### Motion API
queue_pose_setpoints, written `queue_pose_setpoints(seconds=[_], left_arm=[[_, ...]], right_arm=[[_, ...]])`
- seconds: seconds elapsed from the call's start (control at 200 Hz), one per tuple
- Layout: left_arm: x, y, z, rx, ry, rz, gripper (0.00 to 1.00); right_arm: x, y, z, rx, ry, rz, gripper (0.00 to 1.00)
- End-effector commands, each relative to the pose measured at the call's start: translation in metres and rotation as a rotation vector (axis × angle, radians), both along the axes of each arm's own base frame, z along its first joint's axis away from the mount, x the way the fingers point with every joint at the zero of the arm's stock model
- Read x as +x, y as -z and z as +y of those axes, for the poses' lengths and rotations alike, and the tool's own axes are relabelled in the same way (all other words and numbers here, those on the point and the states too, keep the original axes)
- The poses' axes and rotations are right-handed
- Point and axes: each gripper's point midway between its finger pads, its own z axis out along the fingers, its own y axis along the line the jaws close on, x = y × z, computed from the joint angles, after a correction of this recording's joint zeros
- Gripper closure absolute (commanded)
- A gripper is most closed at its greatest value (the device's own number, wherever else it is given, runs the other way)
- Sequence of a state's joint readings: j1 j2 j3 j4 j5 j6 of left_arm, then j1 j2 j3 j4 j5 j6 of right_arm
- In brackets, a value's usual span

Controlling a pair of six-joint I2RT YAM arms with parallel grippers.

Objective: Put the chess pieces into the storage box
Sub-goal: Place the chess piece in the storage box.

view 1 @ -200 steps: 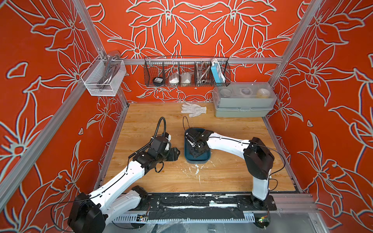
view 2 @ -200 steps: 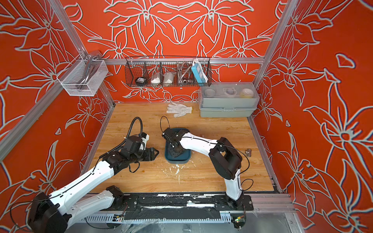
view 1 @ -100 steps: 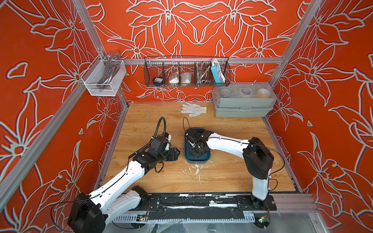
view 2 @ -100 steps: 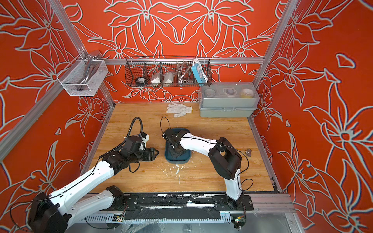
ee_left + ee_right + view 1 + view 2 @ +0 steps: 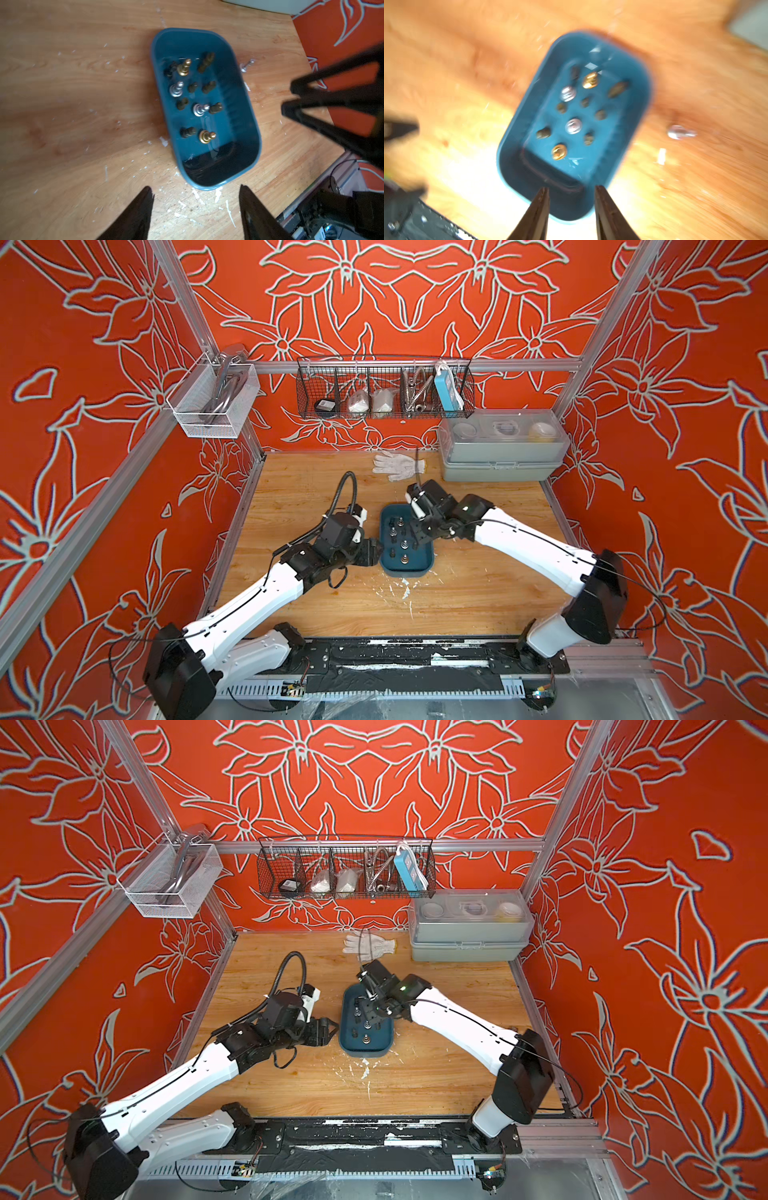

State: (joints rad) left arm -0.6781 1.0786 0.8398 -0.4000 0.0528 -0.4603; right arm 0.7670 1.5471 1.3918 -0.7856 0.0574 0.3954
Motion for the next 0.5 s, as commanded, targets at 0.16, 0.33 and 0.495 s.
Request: queue_pose_setpoints(seconds=[0.16,0.33,0.495], left_arm=[[-0.006,-0.025,-0.076,0.037,0.261,-0.079,0.35],[-0.012,-0.007,-0.098,0.090,0.337,-0.038,0.35],[-0.012,0.000,-0.104,0.086,0.352,-0.027,0.35]], right_arm=[[0.055,0.063,-0.100,-0.149,0.251,0.135,0.55],[0.074,0.096,-0.110,-0.165,0.295,0.188,0.52],[0.086,0.120,-0.105,-0.184,0.287,0.249,0.52]])
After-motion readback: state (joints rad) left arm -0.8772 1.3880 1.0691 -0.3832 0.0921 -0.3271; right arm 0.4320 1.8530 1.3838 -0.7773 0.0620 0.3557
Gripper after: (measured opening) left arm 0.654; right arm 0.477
